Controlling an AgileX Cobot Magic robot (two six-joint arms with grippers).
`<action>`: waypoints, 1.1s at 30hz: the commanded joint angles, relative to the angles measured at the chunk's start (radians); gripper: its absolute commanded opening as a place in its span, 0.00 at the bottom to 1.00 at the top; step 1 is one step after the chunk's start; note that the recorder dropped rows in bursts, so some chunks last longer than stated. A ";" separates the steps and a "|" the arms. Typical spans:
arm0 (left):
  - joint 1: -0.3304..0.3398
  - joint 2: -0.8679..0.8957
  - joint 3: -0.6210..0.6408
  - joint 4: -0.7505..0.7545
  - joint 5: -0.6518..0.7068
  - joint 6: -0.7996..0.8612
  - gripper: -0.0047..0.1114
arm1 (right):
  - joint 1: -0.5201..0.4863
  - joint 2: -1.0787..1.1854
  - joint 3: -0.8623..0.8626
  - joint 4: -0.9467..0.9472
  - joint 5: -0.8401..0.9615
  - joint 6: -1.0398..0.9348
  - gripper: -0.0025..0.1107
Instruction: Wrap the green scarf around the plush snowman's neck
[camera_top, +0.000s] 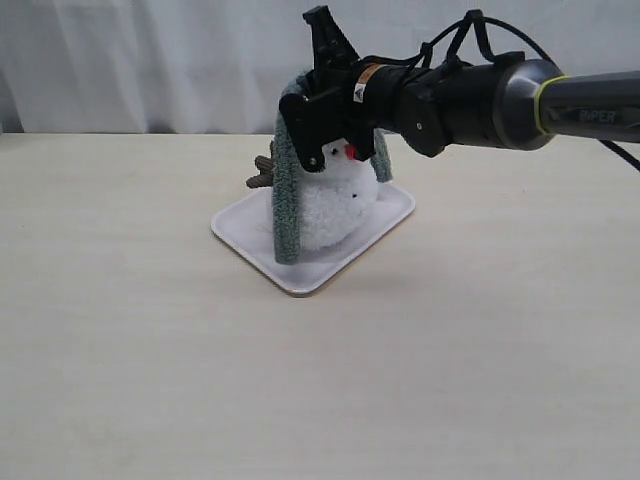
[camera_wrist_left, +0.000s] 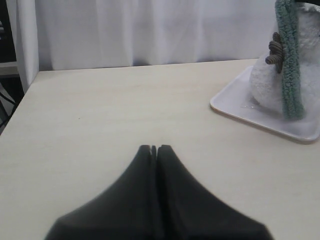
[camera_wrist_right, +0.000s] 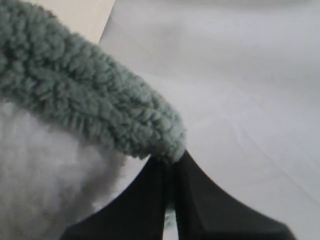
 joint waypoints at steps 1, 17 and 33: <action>0.001 -0.002 0.003 -0.003 -0.014 -0.001 0.04 | -0.019 0.021 -0.004 0.002 -0.002 -0.005 0.06; 0.001 -0.002 0.003 -0.003 -0.014 -0.001 0.04 | -0.021 0.025 -0.004 0.098 -0.016 0.077 0.48; 0.001 -0.002 0.003 -0.003 -0.014 -0.001 0.04 | -0.001 -0.188 -0.002 0.608 0.311 0.360 0.55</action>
